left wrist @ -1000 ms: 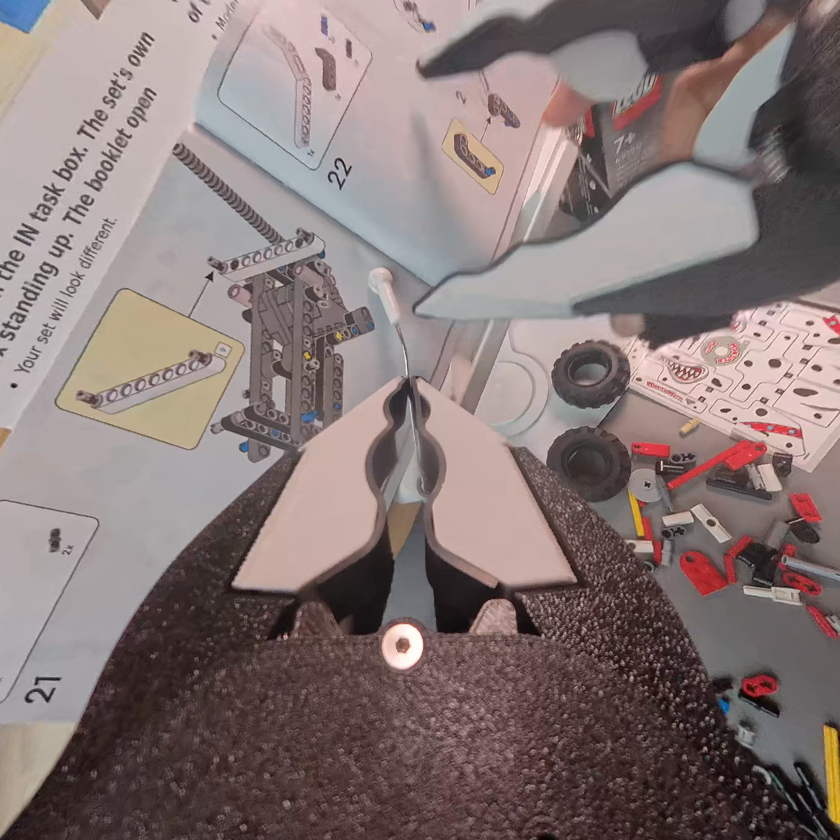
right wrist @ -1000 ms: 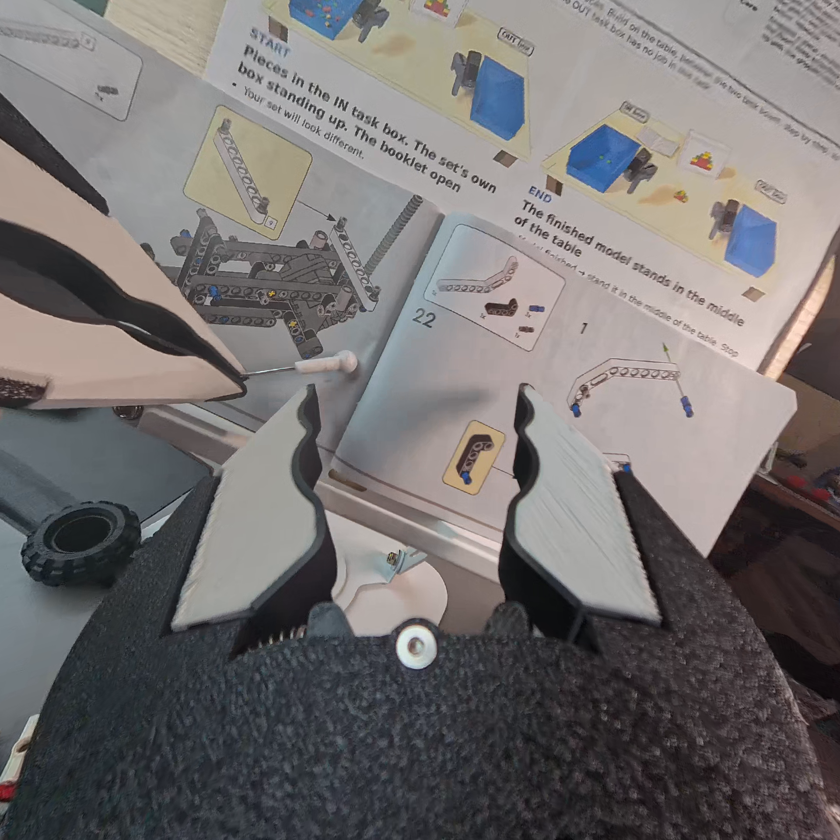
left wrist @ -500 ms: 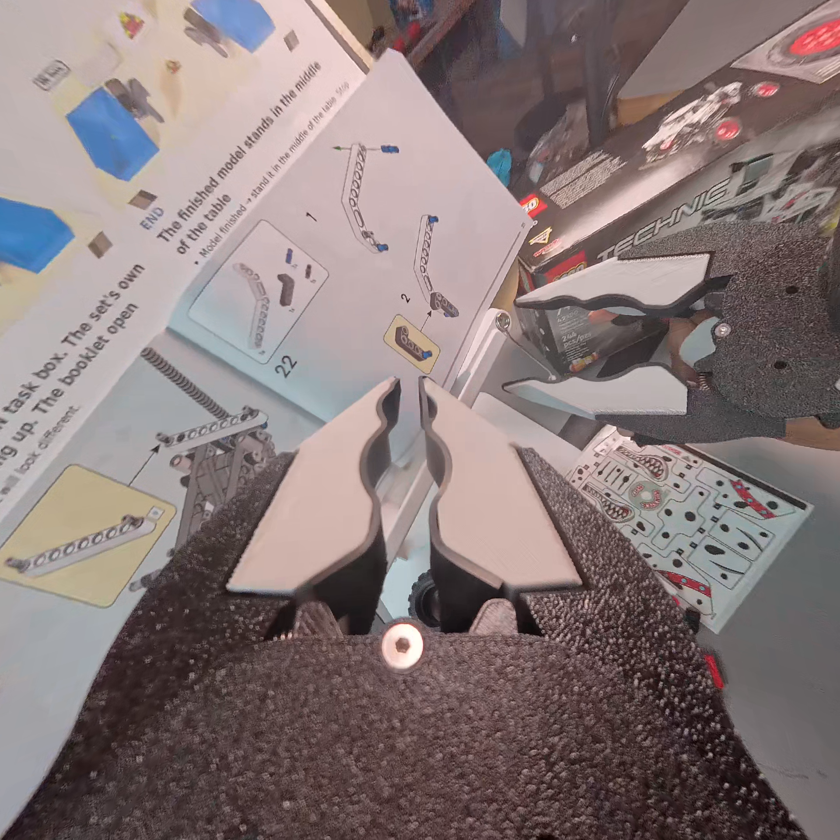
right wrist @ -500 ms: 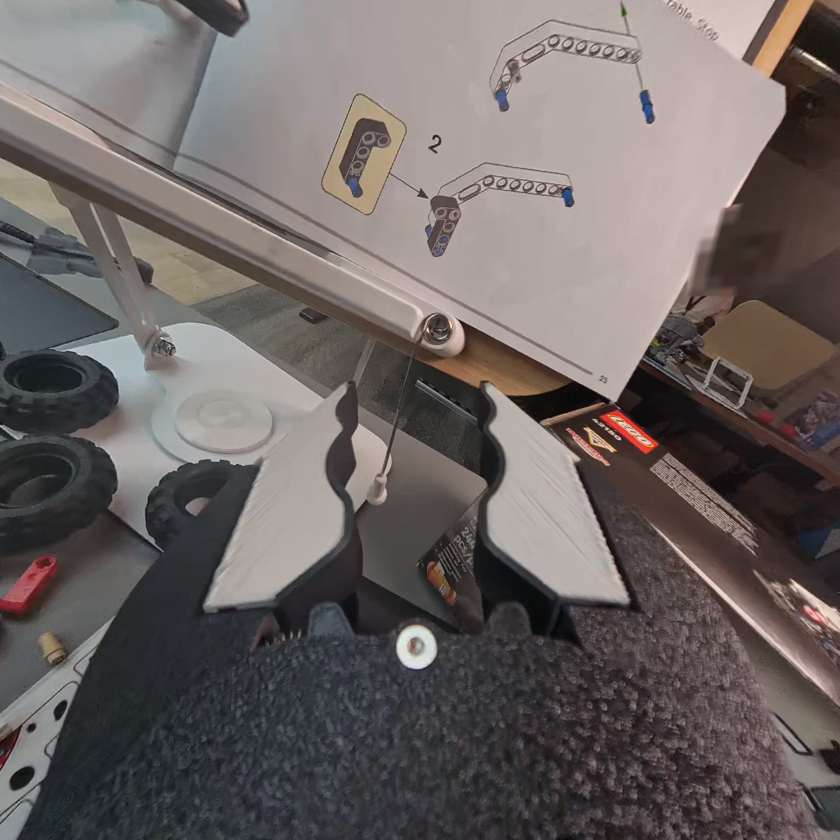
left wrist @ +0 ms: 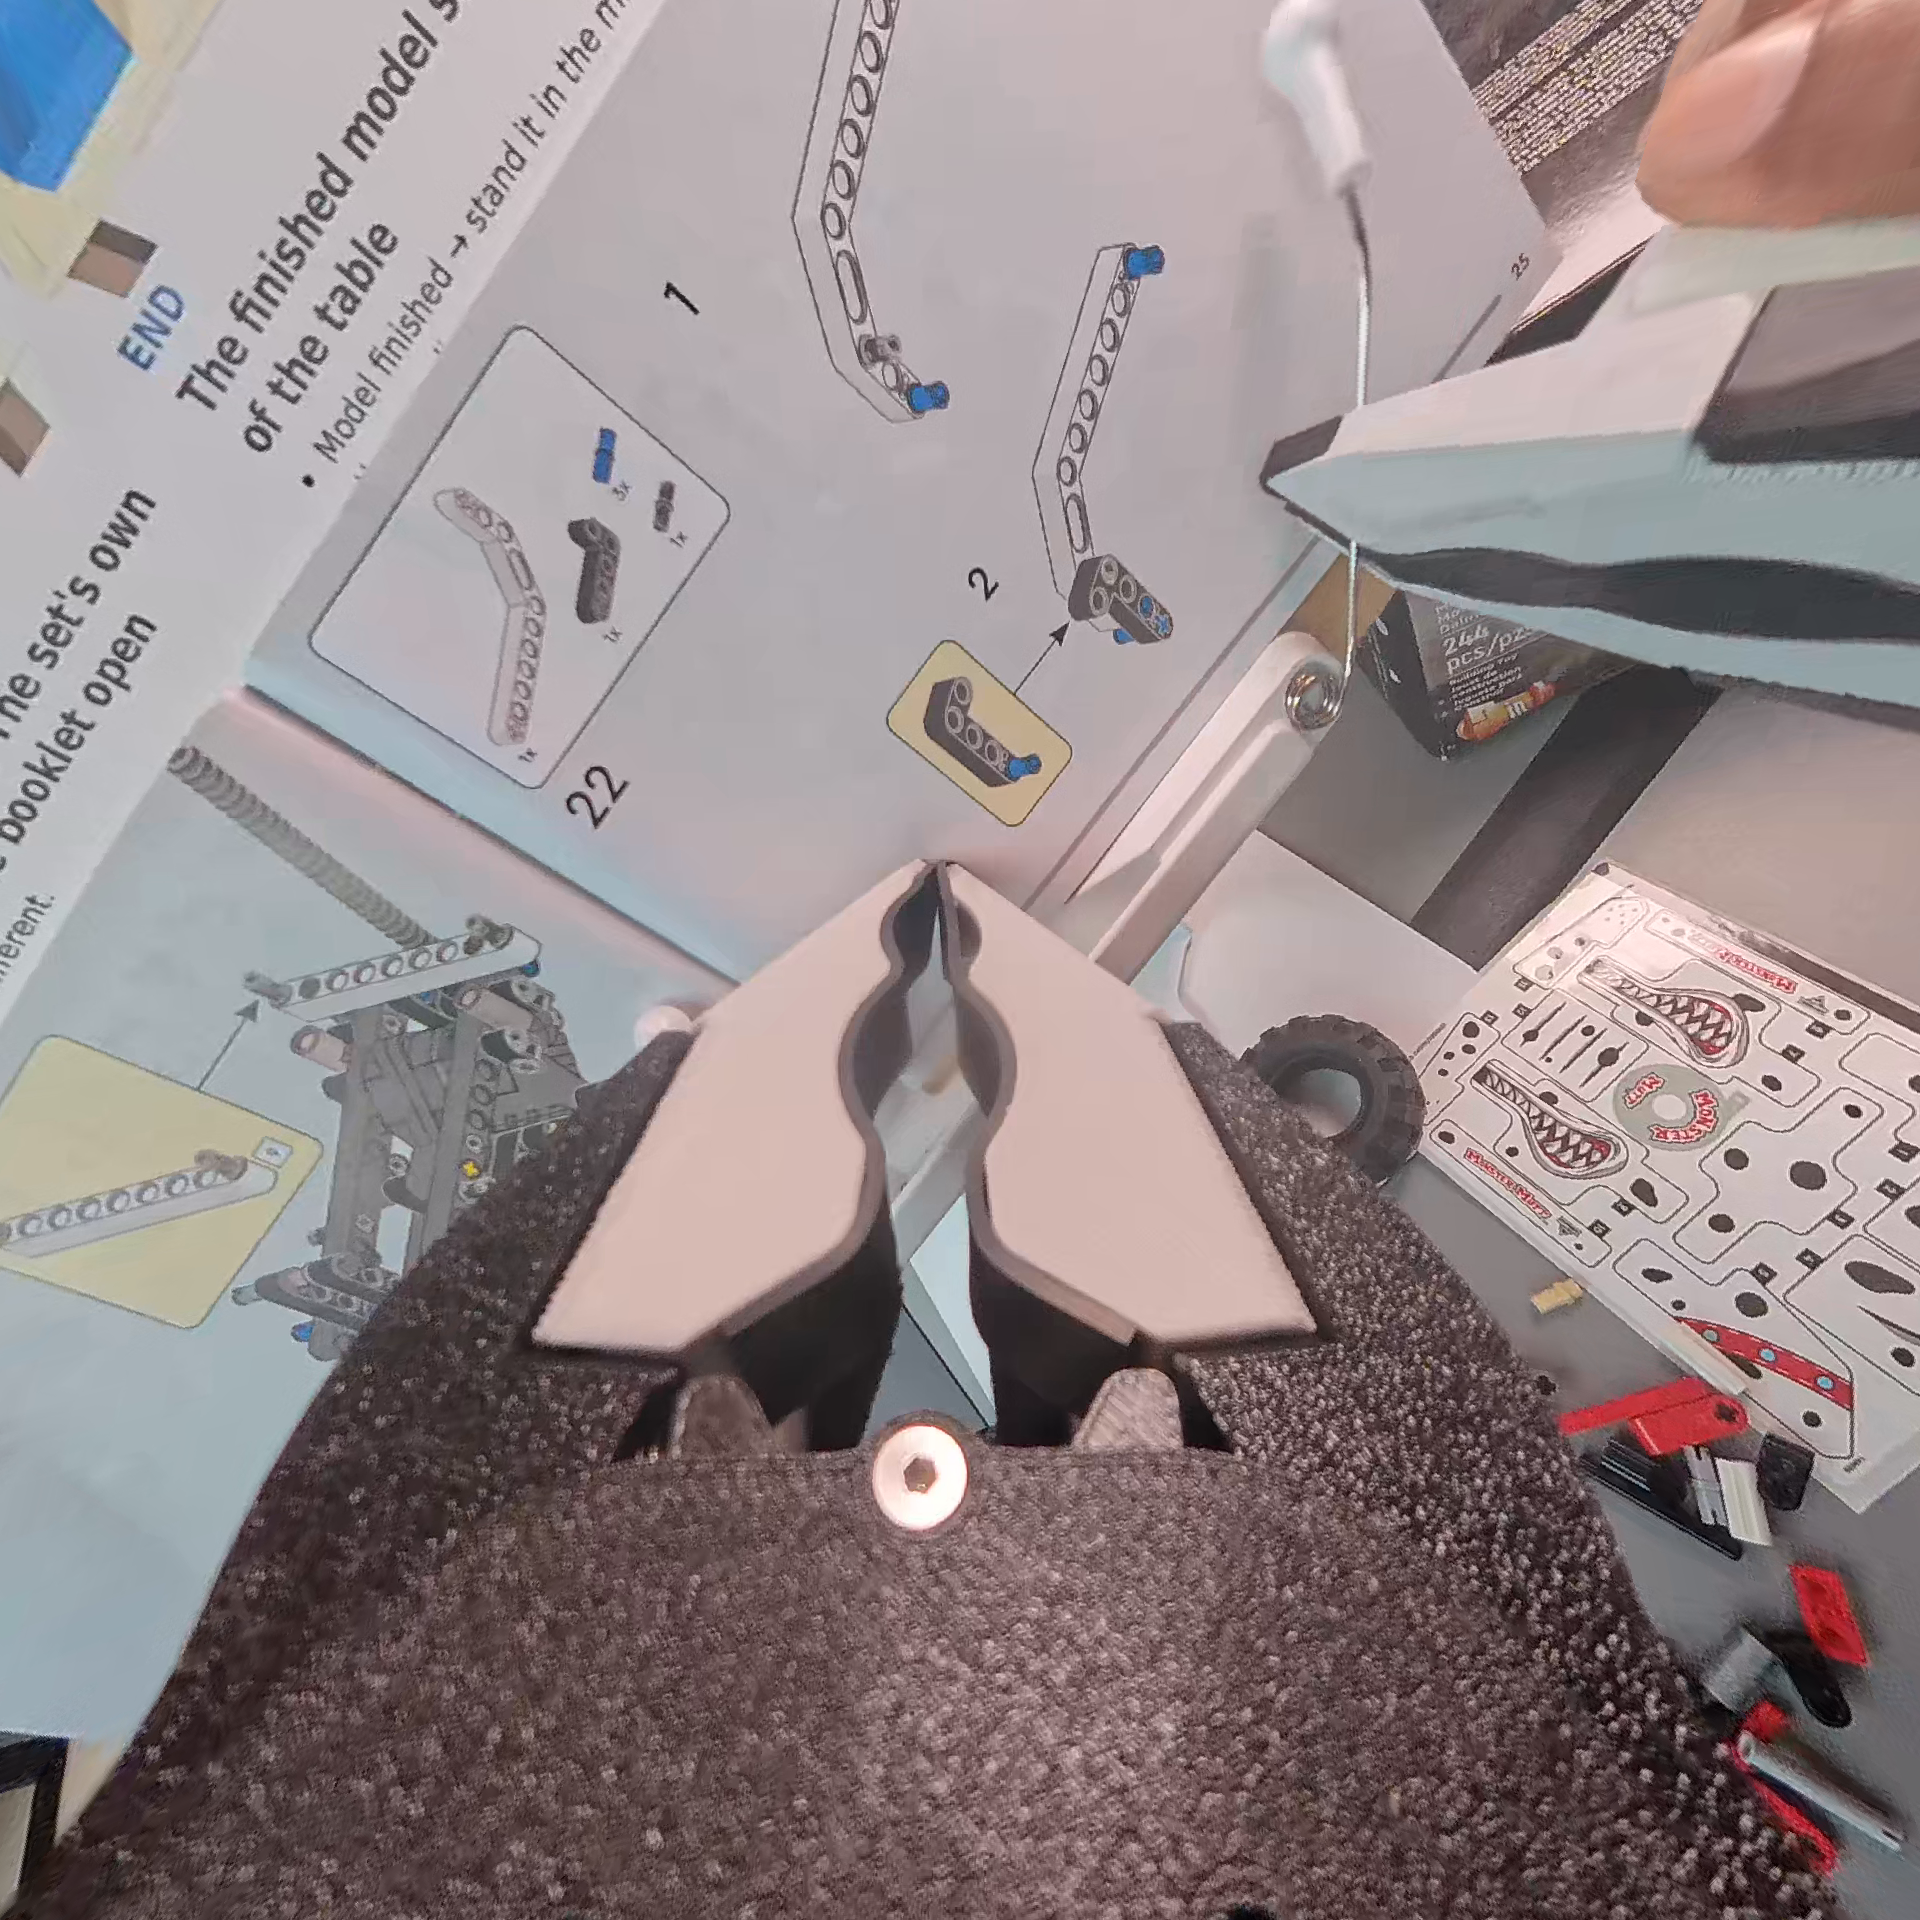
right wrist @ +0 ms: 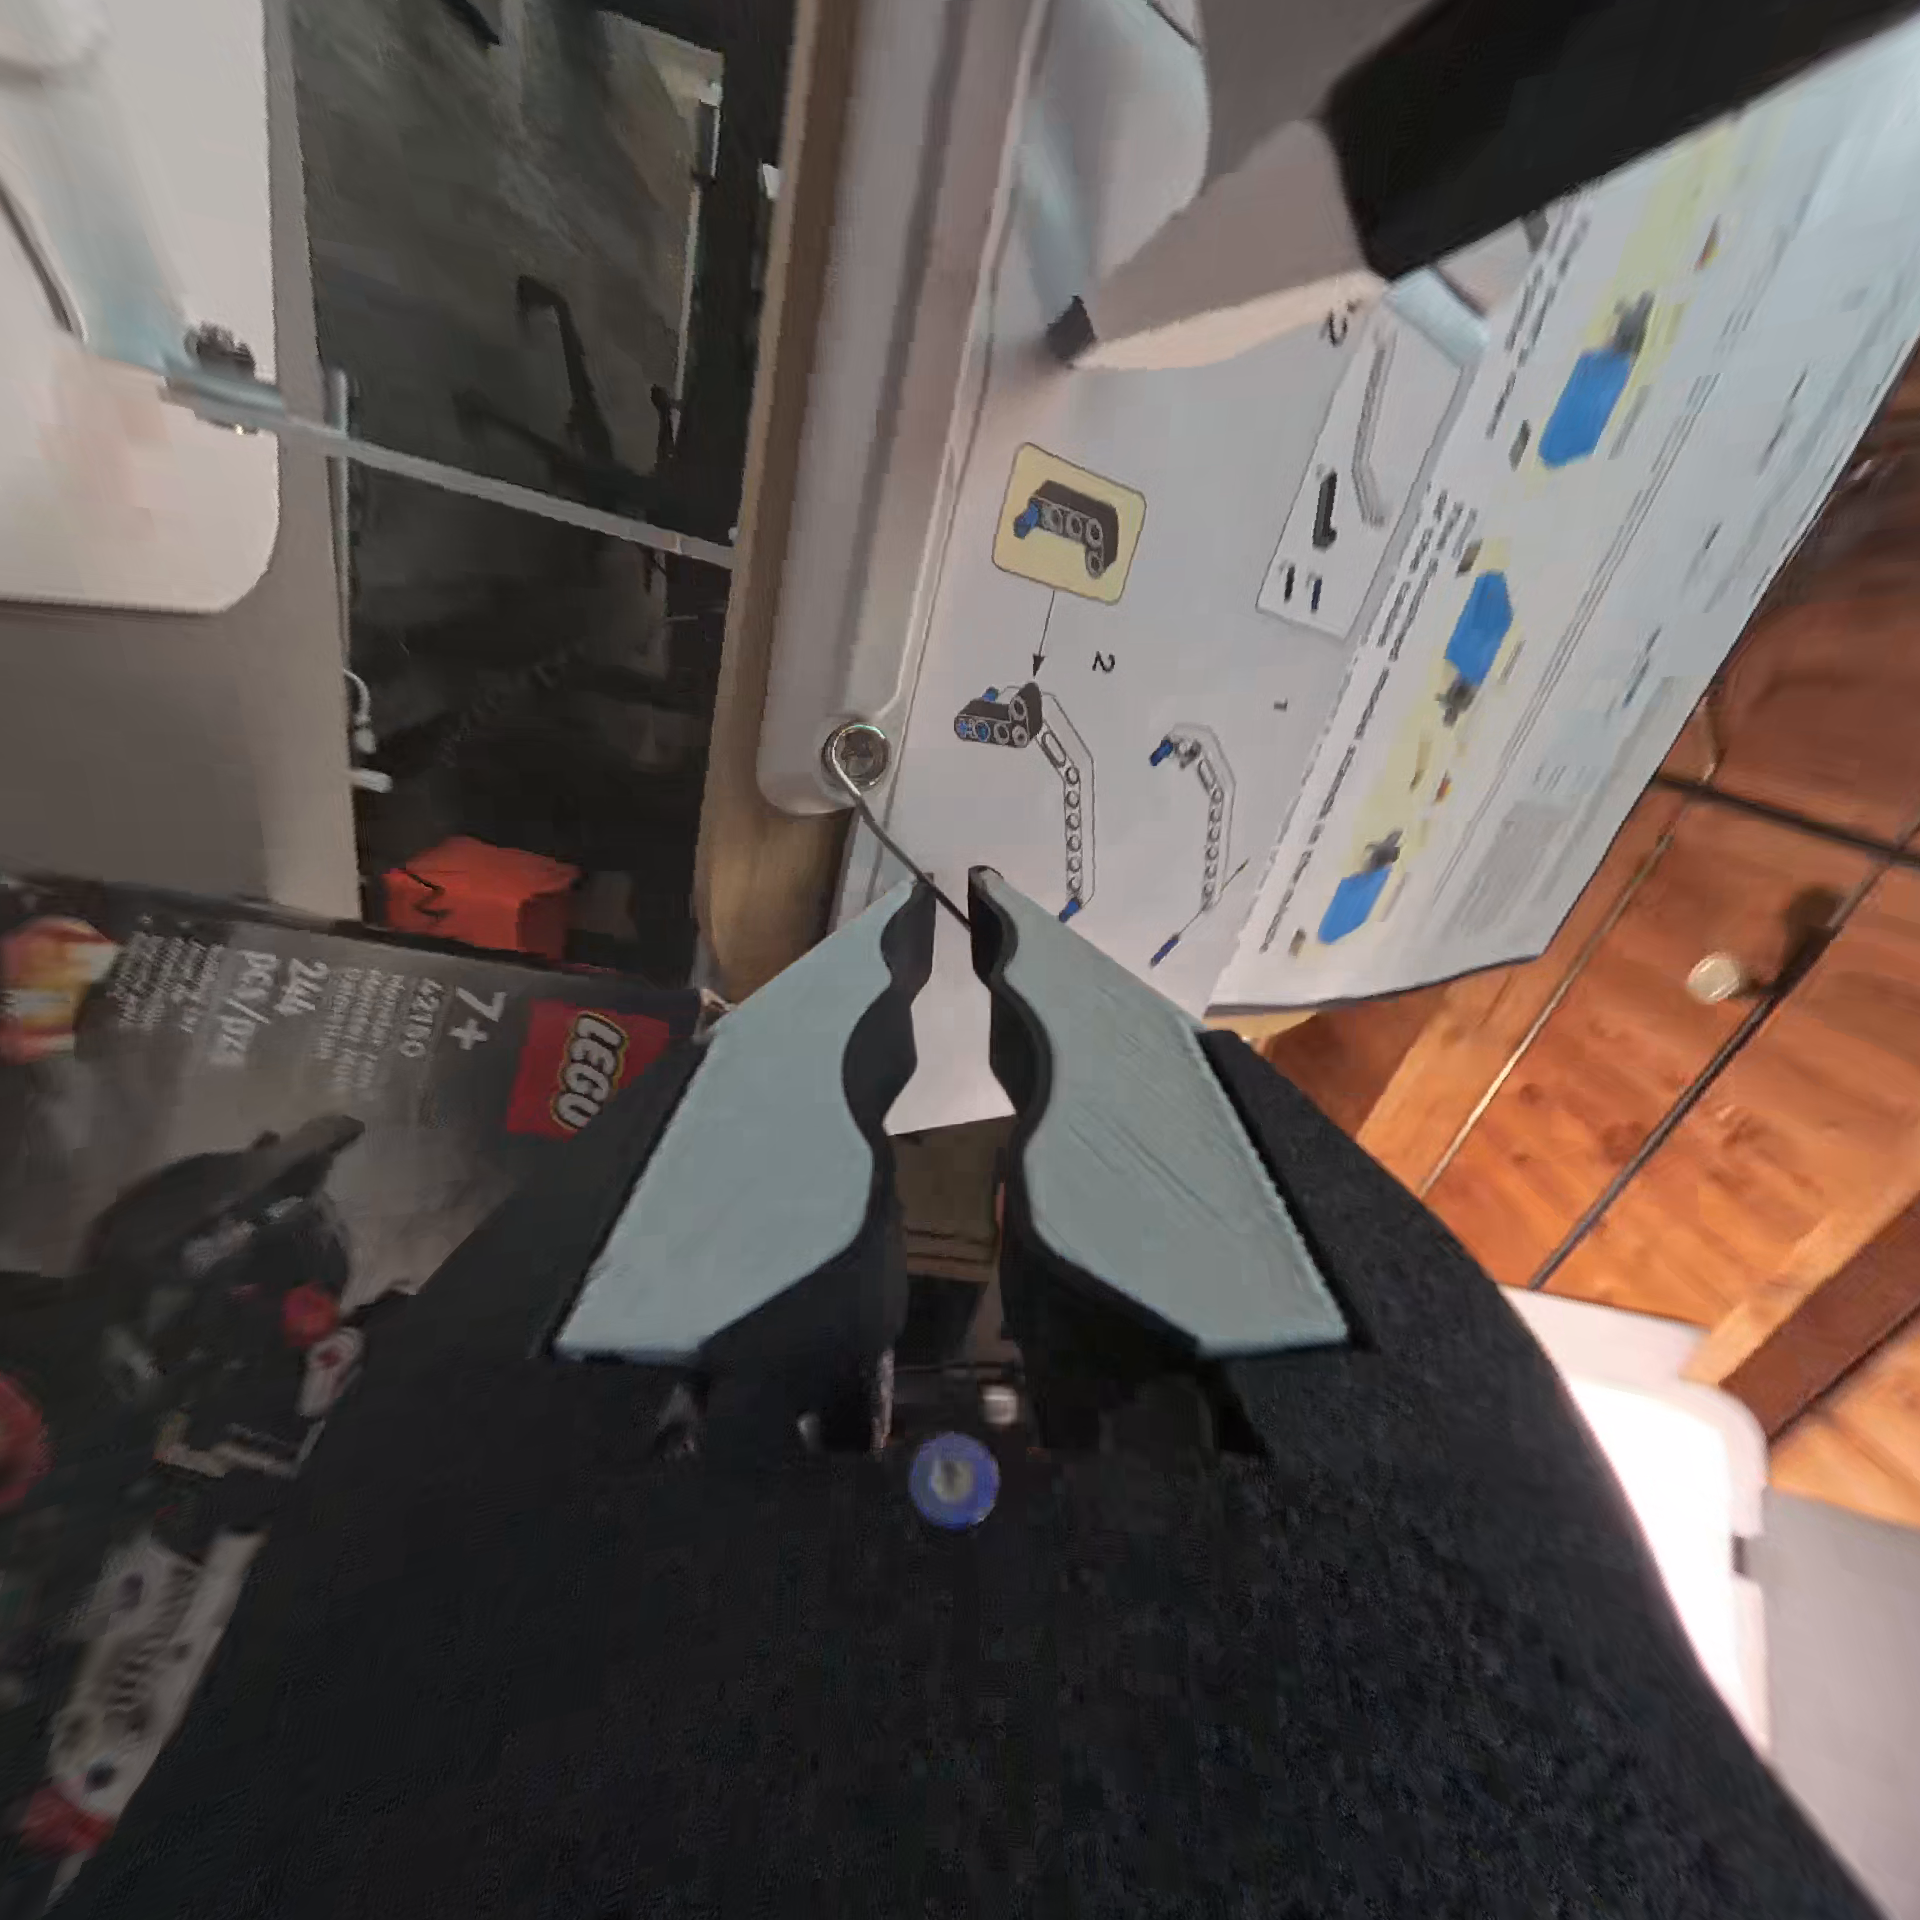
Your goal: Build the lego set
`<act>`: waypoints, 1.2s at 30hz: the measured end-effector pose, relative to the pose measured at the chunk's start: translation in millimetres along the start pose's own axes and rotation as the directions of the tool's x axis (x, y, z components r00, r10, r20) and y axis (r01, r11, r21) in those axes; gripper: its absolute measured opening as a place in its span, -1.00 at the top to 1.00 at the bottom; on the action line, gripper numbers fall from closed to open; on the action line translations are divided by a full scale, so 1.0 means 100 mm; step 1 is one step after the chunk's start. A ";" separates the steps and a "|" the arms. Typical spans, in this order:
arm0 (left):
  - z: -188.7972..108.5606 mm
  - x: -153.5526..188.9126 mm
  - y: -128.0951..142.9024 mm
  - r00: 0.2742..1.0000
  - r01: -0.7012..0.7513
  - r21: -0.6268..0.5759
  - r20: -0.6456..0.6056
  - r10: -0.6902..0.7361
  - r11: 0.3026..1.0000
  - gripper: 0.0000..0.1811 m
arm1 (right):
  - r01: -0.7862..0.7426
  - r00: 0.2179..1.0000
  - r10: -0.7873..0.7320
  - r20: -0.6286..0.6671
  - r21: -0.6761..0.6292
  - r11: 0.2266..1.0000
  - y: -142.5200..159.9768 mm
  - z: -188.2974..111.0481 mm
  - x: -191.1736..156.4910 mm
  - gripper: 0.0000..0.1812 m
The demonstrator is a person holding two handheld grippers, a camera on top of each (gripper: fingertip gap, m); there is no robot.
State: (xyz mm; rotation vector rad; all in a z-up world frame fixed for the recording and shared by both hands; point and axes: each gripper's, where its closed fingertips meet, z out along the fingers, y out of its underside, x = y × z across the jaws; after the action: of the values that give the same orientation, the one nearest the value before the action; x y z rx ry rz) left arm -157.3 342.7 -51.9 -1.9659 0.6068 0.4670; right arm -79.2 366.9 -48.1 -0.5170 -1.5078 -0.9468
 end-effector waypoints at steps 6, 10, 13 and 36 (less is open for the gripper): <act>0.00 0.03 -0.03 0.997 0.068 0.039 -0.029 -0.067 0.997 0.98 | 0.425 0.905 -0.414 -0.099 0.189 0.885 -0.24 0.08 0.13 0.89; -0.03 0.03 -0.03 0.982 0.180 0.082 -0.080 -0.174 0.980 0.98 | -0.132 0.991 0.134 0.000 0.158 0.979 -0.17 -0.04 0.37 0.33; -0.10 0.00 -0.08 0.951 0.296 0.161 -0.146 -0.274 0.942 0.94 | -0.758 0.651 0.738 0.177 0.096 0.645 -0.10 -0.12 0.40 0.42; -0.74 -1.01 1.10 0.778 0.588 0.271 0.068 -0.624 0.762 0.83 | -0.962 0.272 0.955 0.118 0.013 0.272 0.12 0.05 0.23 0.79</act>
State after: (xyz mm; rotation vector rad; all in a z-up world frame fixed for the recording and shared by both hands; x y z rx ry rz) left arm -299.0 255.6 -40.6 -1.7488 -0.0999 0.1218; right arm -76.5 373.0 -22.8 -1.2500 -0.9478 0.1606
